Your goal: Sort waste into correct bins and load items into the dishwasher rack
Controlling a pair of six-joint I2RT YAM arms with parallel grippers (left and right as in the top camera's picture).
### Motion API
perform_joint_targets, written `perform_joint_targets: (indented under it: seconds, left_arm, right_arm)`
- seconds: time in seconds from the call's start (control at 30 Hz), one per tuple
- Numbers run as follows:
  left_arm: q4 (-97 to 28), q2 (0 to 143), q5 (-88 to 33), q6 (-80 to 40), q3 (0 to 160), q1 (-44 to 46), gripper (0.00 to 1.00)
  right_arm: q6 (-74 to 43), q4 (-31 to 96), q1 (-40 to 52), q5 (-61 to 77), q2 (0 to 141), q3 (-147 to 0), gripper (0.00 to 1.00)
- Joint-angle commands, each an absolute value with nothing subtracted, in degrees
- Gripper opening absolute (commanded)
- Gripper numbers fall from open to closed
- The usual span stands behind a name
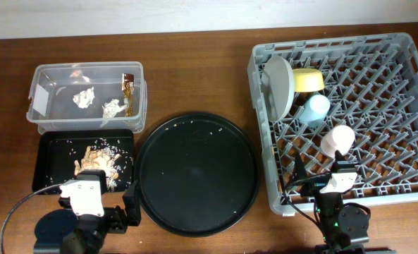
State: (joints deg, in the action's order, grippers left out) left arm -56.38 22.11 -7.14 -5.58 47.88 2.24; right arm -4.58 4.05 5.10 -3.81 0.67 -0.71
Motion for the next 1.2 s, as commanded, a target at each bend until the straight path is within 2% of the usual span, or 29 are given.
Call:
perform_joint_targets:
  seconds: [0.0,0.57,0.73,0.8,1.0,1.17]
  left_arm:
    - [-56.4,21.9,-7.7,-5.7,47.7,2.5,0.99]
    - [-56.4,21.9,-7.7,-5.7,47.7,2.5,0.99]
    - [-57.2,21.6,-6.0,-5.7,43.1,2.5,0.99]
    - [-52.8,21.6,-6.0,-5.4,38.9,2.5,0.99]
    - [-25.8,17.5,-11.4,-1.4,22.3,2.5,0.99]
    - [-22.5,5.2,-9.6,0.2,16.2,2.5,0.99]
  right_arm:
    - [-4.9,4.3,4.8,-3.7,0.2,-0.3,0.99]
    - [-4.9,4.3,4.8,-3.7,0.2,-0.3,0.99]
    - [-4.9,4.3,4.8,-3.7,0.2,-0.3,0.99]
    - [-4.9,4.3,4.8,-3.7,0.2,-0.3,0.99]
    - [-4.9,4.3,4.8,-3.7,0.2,-0.3,0.99]
    - [-4.9,4.3,4.8,-3.7,0.2,-0.3,0.99]
